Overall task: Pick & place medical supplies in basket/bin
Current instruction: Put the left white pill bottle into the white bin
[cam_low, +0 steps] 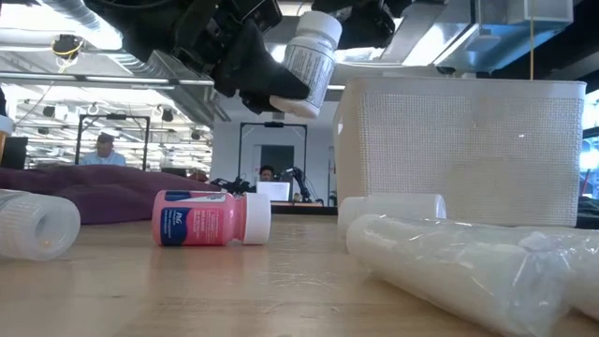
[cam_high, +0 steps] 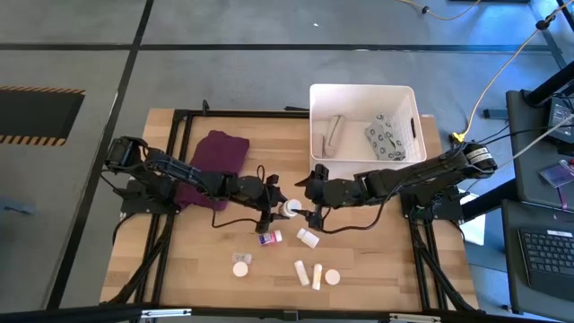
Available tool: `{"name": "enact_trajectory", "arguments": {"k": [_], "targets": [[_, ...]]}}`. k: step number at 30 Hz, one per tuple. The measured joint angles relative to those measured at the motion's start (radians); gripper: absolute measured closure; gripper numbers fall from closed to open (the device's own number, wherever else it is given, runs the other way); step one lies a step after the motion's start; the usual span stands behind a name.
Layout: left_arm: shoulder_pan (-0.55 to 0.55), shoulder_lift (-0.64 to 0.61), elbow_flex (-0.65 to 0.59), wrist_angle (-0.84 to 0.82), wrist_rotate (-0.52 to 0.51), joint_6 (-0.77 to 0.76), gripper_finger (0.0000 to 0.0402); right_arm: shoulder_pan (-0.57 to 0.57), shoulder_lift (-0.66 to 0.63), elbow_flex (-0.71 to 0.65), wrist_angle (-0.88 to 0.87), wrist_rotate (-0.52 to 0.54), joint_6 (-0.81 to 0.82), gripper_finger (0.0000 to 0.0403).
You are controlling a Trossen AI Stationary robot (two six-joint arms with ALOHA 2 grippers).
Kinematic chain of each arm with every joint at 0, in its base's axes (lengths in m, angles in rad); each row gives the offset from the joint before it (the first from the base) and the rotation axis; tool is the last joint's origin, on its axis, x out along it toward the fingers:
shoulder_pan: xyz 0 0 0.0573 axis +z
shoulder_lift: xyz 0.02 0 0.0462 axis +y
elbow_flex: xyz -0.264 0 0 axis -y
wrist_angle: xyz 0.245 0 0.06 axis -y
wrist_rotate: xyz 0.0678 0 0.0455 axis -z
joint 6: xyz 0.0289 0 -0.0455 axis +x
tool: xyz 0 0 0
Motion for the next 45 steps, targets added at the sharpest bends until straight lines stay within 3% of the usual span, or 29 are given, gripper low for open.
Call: {"name": "enact_trajectory", "arguments": {"k": [8, 22, 38, 45], "targets": [[0.006, -0.004, 0.006, 0.027, -0.026, 0.004, 0.0198, 0.003, 0.003, -0.002, 0.010, -0.054, 0.075, 0.0028], [-0.002, -0.003, 0.004, 0.051, 0.016, 0.019, 0.0200, 0.003, 0.006, -0.002, 0.011, -0.044, 0.067, 0.0035], [0.001, -0.002, 0.002, 0.048, 0.015, -0.030, 0.0196, 0.003, 0.005, -0.002, 0.012, -0.042, -0.035, 0.0207], [0.001, -0.002, 0.002, 0.049, 0.015, -0.017, 0.0194, 0.003, 0.005, -0.002, 0.012, -0.064, -0.033, 0.0213]]}}
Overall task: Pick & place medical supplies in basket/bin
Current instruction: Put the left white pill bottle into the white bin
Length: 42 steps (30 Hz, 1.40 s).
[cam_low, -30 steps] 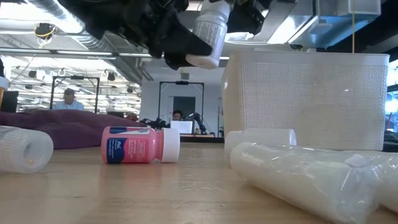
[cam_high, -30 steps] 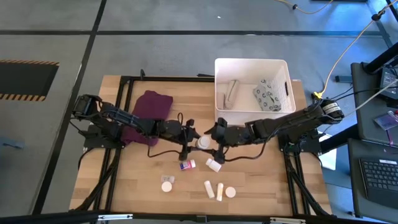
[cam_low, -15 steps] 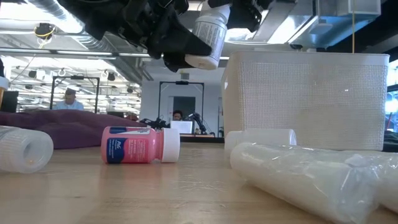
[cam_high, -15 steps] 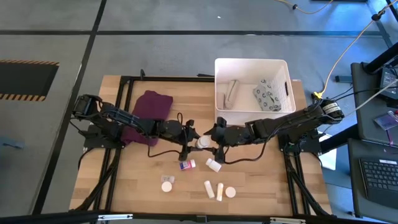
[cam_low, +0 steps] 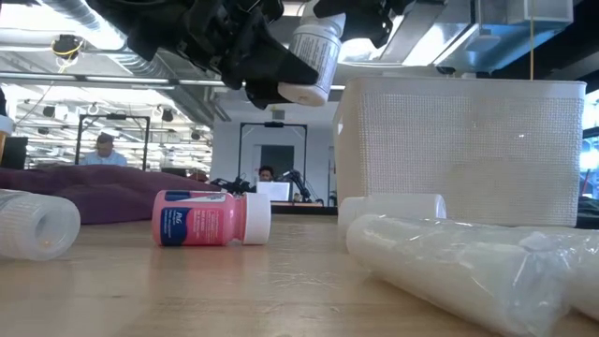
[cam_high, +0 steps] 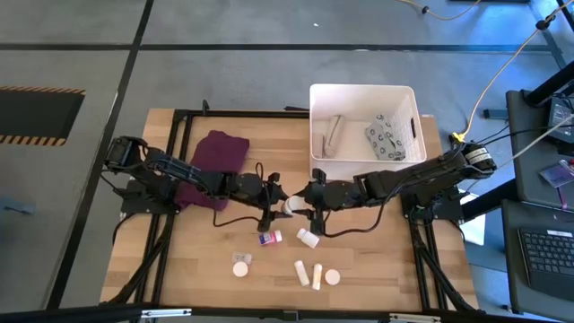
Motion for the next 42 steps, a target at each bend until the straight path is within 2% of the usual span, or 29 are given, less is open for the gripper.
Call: {"name": "enact_trajectory", "arguments": {"k": [5, 13, 20, 25, 27, 30, 33, 35, 38, 42], "targets": [[0.000, 0.001, 0.000, 0.004, 0.006, 0.018, 0.0189, 0.000, 0.000, 0.000, 0.000, -0.001, -0.003, 0.0213], [0.005, -0.026, 0.000, -0.042, 0.010, 0.037, 0.0152, 0.000, 0.000, 0.002, -0.022, -0.006, -0.003, 0.0213], [0.005, -0.162, -0.001, -0.164, 0.001, 0.035, 0.0144, 0.001, -0.030, 0.007, -0.080, 0.031, -0.006, 0.0213], [0.005, -0.278, -0.021, -0.227, -0.077, 0.030, 0.0148, -0.001, -0.107, 0.105, -0.218, 0.061, -0.005, 0.0213], [0.005, -0.306, -0.031, -0.243, -0.120, 0.031, 0.0148, -0.003, -0.140, 0.163, -0.293, 0.107, -0.004, 0.0213], [0.005, -0.336, -0.039, -0.247, -0.161, 0.008, 0.0146, -0.014, -0.181, 0.255, -0.443, 0.253, 0.001, 0.0213], [0.005, -0.350, -0.039, -0.241, -0.158, -0.002, 0.0147, -0.059, -0.213, 0.336, -0.565, 0.402, 0.023, 0.0204], [0.005, -0.354, -0.039, -0.242, -0.156, -0.003, 0.0148, -0.113, -0.229, 0.365, -0.602, 0.420, 0.028, 0.0202], [0.004, -0.354, -0.039, -0.244, -0.156, -0.004, 0.0147, -0.219, -0.245, 0.375, -0.624, 0.409, 0.007, 0.0204], [0.005, -0.354, -0.039, -0.258, -0.156, -0.005, 0.0147, -0.401, -0.242, 0.375, -0.666, 0.272, -0.024, 0.0210]]}}
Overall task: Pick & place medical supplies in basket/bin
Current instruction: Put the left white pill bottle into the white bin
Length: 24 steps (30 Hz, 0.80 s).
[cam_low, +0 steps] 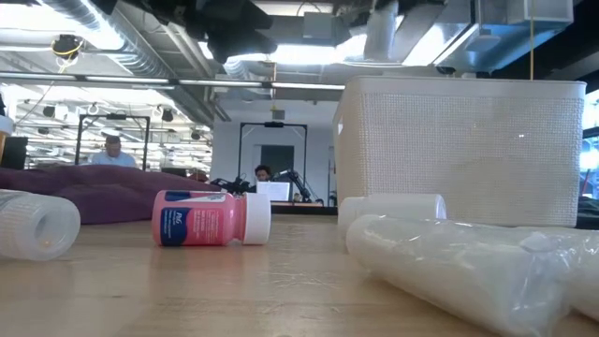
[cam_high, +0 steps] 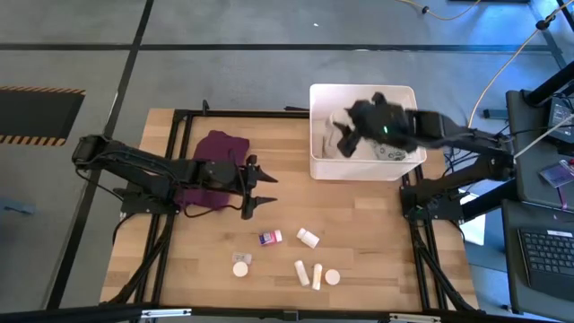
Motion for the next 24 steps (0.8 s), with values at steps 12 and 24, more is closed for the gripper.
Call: {"name": "enact_trajectory", "arguments": {"k": [12, 24], "targets": [[-0.001, 0.000, 0.000, -0.067, 0.000, -0.037, 0.0150, -0.353, 0.075, -0.058, -0.119, -0.256, -0.071, 0.0210], [-0.001, 0.000, 0.000, -0.090, -0.002, -0.053, 0.0150, -0.535, -0.016, -0.463, 0.248, -0.475, -0.135, 0.0208]]}}
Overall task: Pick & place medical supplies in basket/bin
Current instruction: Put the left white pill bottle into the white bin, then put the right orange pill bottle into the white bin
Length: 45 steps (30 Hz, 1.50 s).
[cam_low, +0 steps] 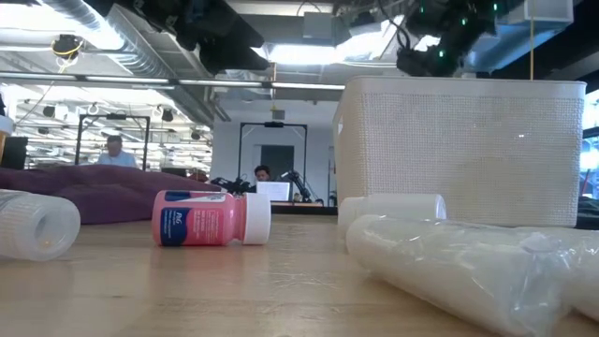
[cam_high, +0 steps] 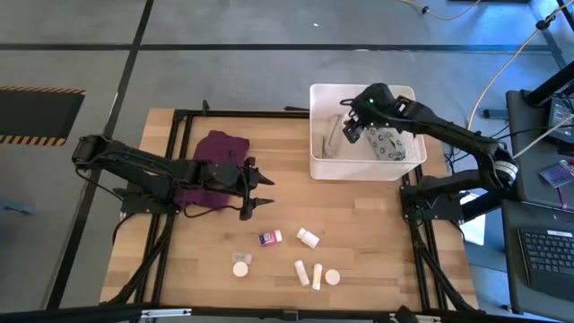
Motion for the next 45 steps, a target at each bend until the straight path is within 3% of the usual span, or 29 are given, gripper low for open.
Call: {"name": "enact_trajectory", "arguments": {"k": [2, 15, 21, 34, 45], "targets": [[0.000, 0.000, 0.000, 0.000, 0.000, 0.000, 0.0151, -0.023, 0.000, -0.043, 0.063, -0.037, -0.001, 0.0206], [0.000, 0.000, 0.000, 0.004, -0.001, 0.000, 0.0153, -0.132, -0.002, -0.292, 0.346, -0.031, 0.008, 0.0205], [0.000, 0.000, 0.000, 0.003, -0.001, 0.000, 0.0151, -0.155, -0.002, -0.360, 0.400, -0.030, 0.058, 0.0204], [0.000, 0.000, 0.000, 0.003, -0.001, 0.000, 0.0151, -0.158, -0.002, -0.369, 0.407, -0.030, 0.107, 0.0168], [0.000, 0.000, 0.000, 0.003, -0.001, 0.000, 0.0152, -0.158, -0.002, -0.369, 0.406, -0.030, 0.106, 0.0165]]}}
